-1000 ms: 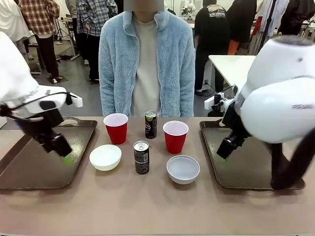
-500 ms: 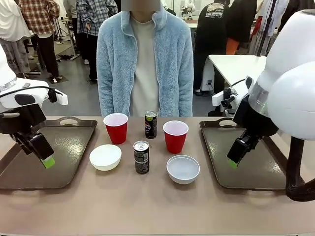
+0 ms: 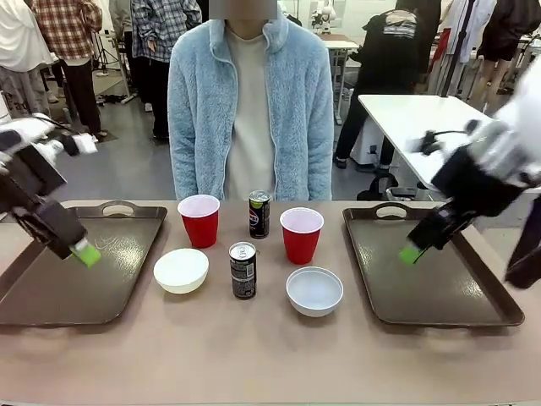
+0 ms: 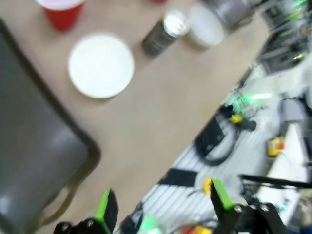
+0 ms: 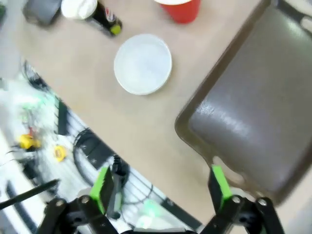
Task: Prepare tableware on both trays.
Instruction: Pick up a Picnic Bowl from the table and place it on a Handle tray.
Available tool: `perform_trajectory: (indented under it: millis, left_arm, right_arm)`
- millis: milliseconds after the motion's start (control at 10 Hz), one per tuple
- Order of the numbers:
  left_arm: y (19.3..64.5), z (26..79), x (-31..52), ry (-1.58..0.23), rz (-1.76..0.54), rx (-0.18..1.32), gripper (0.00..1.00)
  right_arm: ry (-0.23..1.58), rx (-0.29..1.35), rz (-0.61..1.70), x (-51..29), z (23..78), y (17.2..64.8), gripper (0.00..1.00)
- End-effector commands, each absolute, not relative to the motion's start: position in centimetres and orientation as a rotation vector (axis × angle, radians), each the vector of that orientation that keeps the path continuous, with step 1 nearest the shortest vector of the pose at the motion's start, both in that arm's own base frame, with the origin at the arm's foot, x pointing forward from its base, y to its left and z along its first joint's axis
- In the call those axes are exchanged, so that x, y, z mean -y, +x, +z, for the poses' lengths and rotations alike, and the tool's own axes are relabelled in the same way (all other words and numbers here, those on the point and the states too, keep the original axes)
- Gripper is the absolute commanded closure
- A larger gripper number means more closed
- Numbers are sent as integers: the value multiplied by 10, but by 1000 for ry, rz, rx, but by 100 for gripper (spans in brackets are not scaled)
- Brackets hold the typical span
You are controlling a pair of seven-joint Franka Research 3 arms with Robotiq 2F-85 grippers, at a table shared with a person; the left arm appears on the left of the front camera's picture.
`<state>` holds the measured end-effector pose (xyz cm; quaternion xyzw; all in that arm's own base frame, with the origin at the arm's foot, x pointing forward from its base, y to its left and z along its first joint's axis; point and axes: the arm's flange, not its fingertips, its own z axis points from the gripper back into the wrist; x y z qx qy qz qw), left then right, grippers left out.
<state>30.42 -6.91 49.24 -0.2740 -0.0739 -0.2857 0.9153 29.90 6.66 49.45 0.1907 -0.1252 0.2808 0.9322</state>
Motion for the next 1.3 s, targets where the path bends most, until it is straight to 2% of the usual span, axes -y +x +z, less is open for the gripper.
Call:
perform_trajectory:
  millis: [0,200,500,900,1100,1200]
  left_arm:
    - [319,495,33,-819,-528,132,0]
    - [333,480,-17,-934,-375,139,0]
    - [339,453,-75,-954,-210,171,0]
    - [325,448,-124,-943,-132,233,0]
    - [317,451,-122,-913,-168,223,0]
    - [324,446,-127,-923,-109,211,0]
  right_arm:
    - [598,296,502,-11,476,284,0]
    - [751,305,434,32,460,279,0]
    - [887,339,295,82,435,274,0]
    - [925,347,251,111,426,255,0]
    - [893,363,314,104,427,256,0]
    - [907,329,234,128,437,267,0]
